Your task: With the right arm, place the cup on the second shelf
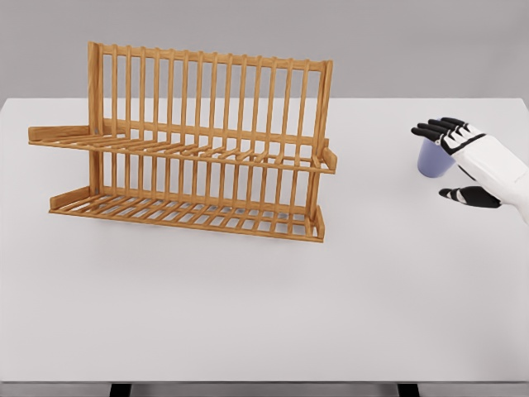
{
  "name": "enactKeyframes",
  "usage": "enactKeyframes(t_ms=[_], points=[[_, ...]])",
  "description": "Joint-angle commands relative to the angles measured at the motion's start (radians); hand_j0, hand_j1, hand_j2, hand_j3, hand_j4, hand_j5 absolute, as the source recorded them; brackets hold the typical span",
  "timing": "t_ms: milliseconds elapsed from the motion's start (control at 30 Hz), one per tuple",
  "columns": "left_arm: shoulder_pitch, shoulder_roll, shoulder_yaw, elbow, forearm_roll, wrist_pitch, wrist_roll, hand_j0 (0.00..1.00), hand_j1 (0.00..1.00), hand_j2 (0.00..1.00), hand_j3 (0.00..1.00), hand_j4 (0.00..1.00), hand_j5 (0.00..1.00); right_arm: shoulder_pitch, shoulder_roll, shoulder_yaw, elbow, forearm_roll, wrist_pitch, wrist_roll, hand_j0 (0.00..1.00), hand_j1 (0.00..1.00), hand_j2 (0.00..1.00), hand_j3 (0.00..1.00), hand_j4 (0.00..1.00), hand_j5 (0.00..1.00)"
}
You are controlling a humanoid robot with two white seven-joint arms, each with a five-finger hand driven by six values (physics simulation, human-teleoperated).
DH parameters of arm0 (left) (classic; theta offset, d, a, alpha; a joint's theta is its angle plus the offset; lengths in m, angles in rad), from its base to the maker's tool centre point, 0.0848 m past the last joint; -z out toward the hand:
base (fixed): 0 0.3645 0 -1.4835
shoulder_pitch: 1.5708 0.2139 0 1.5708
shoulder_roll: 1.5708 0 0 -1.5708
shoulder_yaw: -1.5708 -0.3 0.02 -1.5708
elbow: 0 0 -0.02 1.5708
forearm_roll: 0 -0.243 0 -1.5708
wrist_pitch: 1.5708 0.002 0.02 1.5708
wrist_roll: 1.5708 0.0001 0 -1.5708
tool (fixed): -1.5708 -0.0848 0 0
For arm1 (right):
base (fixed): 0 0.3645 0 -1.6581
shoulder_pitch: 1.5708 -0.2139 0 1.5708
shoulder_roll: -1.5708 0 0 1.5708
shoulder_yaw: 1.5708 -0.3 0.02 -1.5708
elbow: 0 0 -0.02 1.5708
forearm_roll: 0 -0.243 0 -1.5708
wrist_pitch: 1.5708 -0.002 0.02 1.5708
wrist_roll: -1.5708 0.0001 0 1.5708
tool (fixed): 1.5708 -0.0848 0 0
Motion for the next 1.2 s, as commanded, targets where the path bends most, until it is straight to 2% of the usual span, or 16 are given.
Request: enactKeyframes(t_ms=[0,100,133,167,233,400,500,567,600,667,767,800,900,1033,1100,1167], points=[[0.0,0.0,0.0,0.0,0.0,0.001,0.0,1.0,1.0,1.0,1.0,1.0,1.0,0.0,0.0,0.0,0.0,-0.008,0.001,0.004,1.0,1.0,1.0,1.0,1.0,1.0],[0.0,0.0,0.0,0.0,0.0,0.001,0.0,1.0,1.0,1.0,1.0,1.0,1.0,0.0,0.005,-0.019,0.003,-0.007,0.001,0.006,1.0,1.0,1.0,1.0,1.0,1.0],[0.0,0.0,0.0,0.0,0.0,0.0,0.0,1.0,1.0,1.0,1.0,1.0,1.0,-0.002,0.005,-0.048,0.003,-0.01,0.001,0.049,1.0,1.0,1.0,1.0,1.0,1.0],[0.0,0.0,0.0,0.0,0.0,0.001,0.0,1.0,1.0,1.0,1.0,1.0,1.0,-0.002,0.01,-0.074,0.01,-0.062,0.001,0.099,1.0,1.0,1.0,1.0,1.0,1.0],[0.0,0.0,0.0,0.0,0.0,0.001,0.0,1.0,1.0,1.0,1.0,1.0,1.0,-0.002,-0.004,-0.071,0.073,-0.23,0.001,0.142,1.0,1.0,1.0,1.0,1.0,1.0],[0.0,0.0,0.0,0.0,0.0,0.001,0.0,1.0,1.0,1.0,1.0,1.0,1.0,-0.014,-0.02,-0.06,0.145,-0.353,0.001,0.144,1.0,1.0,1.0,1.0,1.0,1.0],[0.0,0.0,0.0,0.0,0.0,0.001,0.0,1.0,1.0,1.0,1.0,1.0,1.0,-0.061,-0.018,-0.014,0.151,-0.375,0.001,0.15,1.0,1.0,1.0,1.0,1.0,1.0],[0.0,0.0,0.0,0.0,0.0,0.001,0.0,1.0,1.0,1.0,1.0,1.0,1.0,-0.098,-0.012,-0.014,0.171,-0.438,0.001,0.247,1.0,1.0,1.0,1.0,1.0,1.0],[0.0,0.0,0.0,0.0,0.0,0.0,0.0,1.0,1.0,1.0,1.0,1.0,1.0,-0.12,-0.009,-0.011,0.211,-0.488,0.001,0.29,1.0,1.0,1.0,1.0,1.0,1.0],[0.0,0.0,0.0,0.0,0.0,0.0,0.001,1.0,1.0,1.0,1.0,1.0,1.0,-0.147,-0.007,0.015,0.248,-0.507,0.001,0.314,1.0,1.0,1.0,1.0,1.0,1.0],[0.0,0.0,0.0,0.0,0.0,0.001,0.0,1.0,1.0,1.0,1.0,1.0,1.0,-0.161,-0.006,0.018,0.308,-0.51,0.001,0.316,1.0,1.0,1.0,1.0,1.0,1.0],[0.0,0.0,0.0,0.0,0.0,0.0,0.0,1.0,1.0,1.0,1.0,1.0,1.0,-0.161,-0.007,0.018,0.314,-0.542,0.001,0.32,1.0,1.0,1.0,1.0,1.0,1.0],[0.0,0.0,0.0,0.0,0.0,0.001,0.0,1.0,1.0,1.0,1.0,1.0,1.0,-0.17,-0.004,0.018,0.345,-0.654,0.001,0.415,1.0,1.0,1.0,1.0,1.0,1.0],[0.0,0.0,0.0,0.0,0.0,0.001,0.0,1.0,1.0,1.0,1.0,1.0,1.0,-0.192,-0.003,0.018,0.357,-0.714,0.001,0.428,1.0,1.0,1.0,1.0,1.0,1.0],[0.0,0.0,0.0,0.0,0.0,0.001,0.0,1.0,1.0,1.0,1.0,1.0,1.0,-0.224,0.013,0.018,0.403,-0.777,0.001,0.428,1.0,1.0,1.0,1.0,1.0,1.0],[0.0,0.0,0.0,0.0,0.0,-0.001,0.0,1.0,1.0,1.0,1.0,1.0,1.0,-0.276,0.028,0.016,0.486,-0.804,0.001,0.428,1.0,1.0,1.0,1.0,1.0,1.0]])
